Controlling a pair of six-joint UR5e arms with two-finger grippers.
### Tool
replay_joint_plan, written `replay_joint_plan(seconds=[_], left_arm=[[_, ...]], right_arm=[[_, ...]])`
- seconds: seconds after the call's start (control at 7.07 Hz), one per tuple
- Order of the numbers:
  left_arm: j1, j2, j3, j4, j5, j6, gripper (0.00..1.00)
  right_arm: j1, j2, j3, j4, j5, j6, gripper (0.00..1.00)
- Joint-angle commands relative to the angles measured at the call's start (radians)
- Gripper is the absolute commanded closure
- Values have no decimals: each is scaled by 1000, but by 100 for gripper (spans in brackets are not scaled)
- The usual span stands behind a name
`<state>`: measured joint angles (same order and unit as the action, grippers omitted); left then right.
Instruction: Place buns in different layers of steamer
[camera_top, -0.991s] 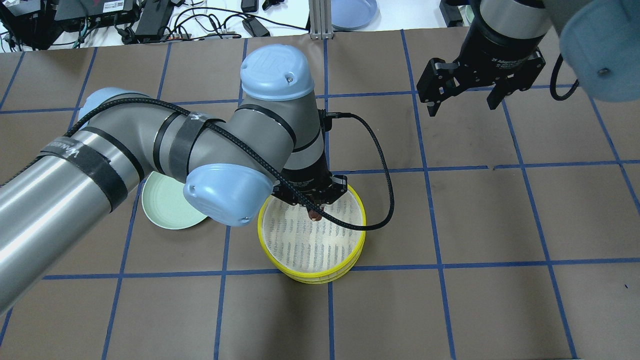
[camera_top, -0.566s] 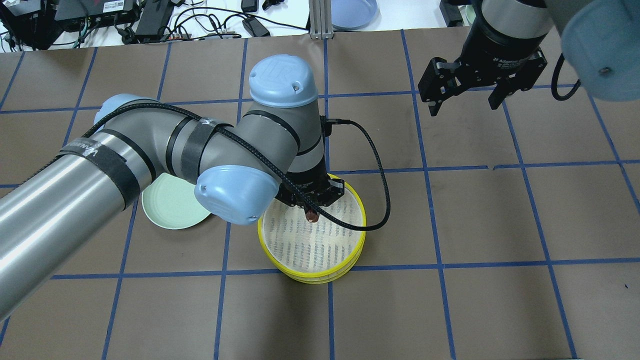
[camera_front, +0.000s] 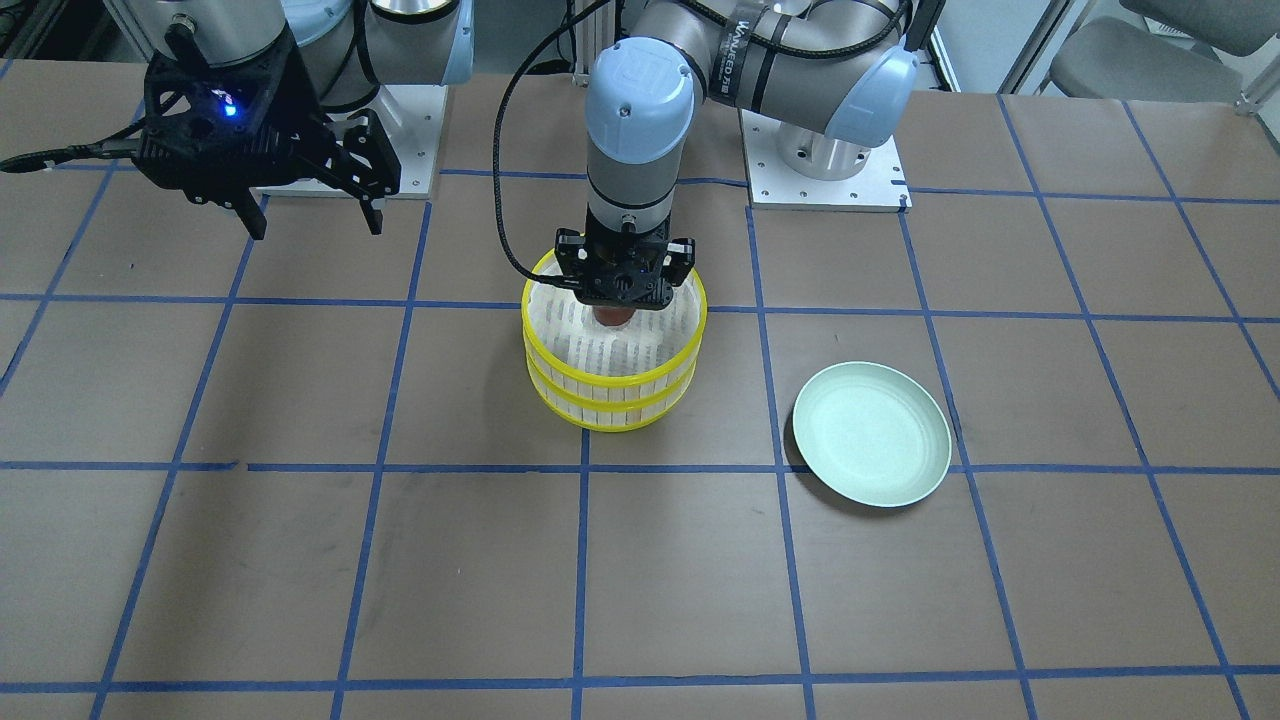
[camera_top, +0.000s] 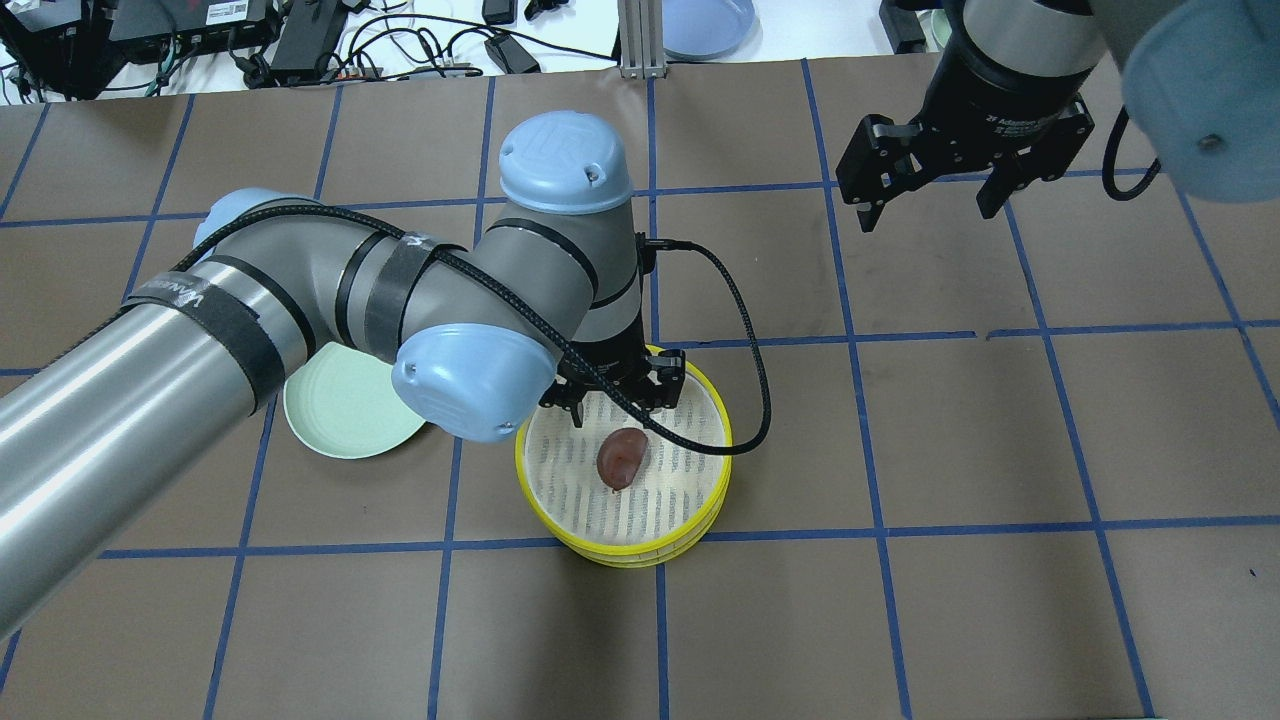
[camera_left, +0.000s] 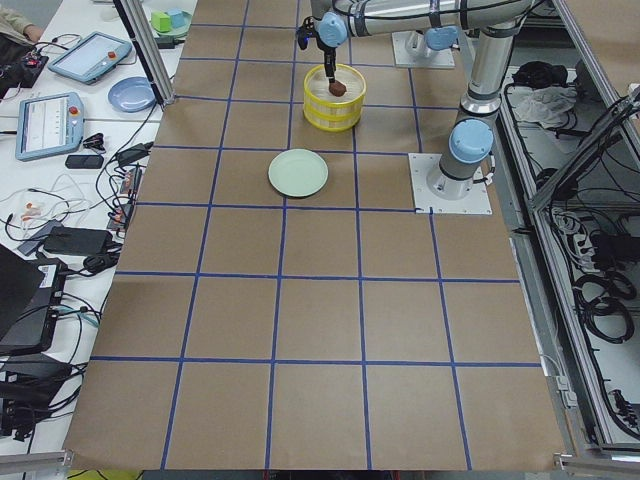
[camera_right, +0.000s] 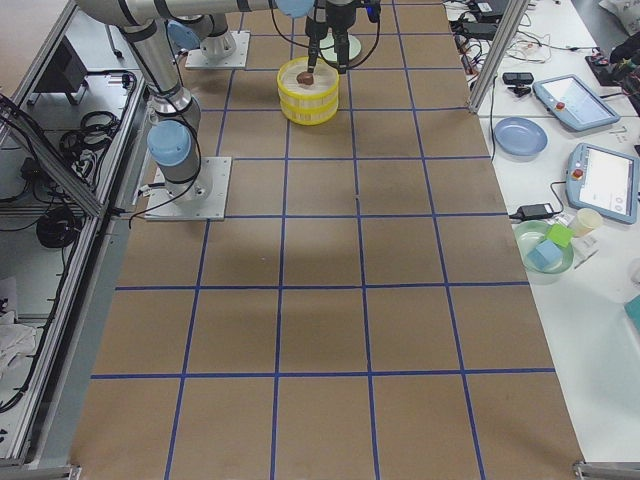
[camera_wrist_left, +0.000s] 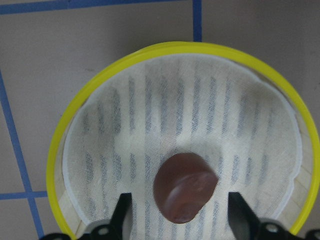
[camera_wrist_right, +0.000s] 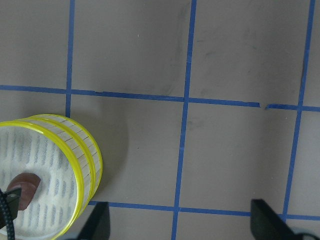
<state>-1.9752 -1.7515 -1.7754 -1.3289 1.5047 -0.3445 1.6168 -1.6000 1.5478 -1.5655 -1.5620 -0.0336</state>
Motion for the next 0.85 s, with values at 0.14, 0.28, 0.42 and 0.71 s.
replay_joint_plan(seconds=[0.14, 0.28, 0.42, 0.71], left_arm=[[85, 18, 33, -7, -1, 62, 0], [157, 38, 40, -25, 0, 185, 0], [206, 61, 69, -50, 0, 211, 0], [318, 82, 184, -190, -1, 327, 0]], right_arm=[[1, 0, 0, 2, 0, 0, 0], [0, 0, 0, 2, 0, 1, 0], [1, 0, 0, 2, 6, 7, 0], [5, 0, 0, 2, 10, 6, 0]])
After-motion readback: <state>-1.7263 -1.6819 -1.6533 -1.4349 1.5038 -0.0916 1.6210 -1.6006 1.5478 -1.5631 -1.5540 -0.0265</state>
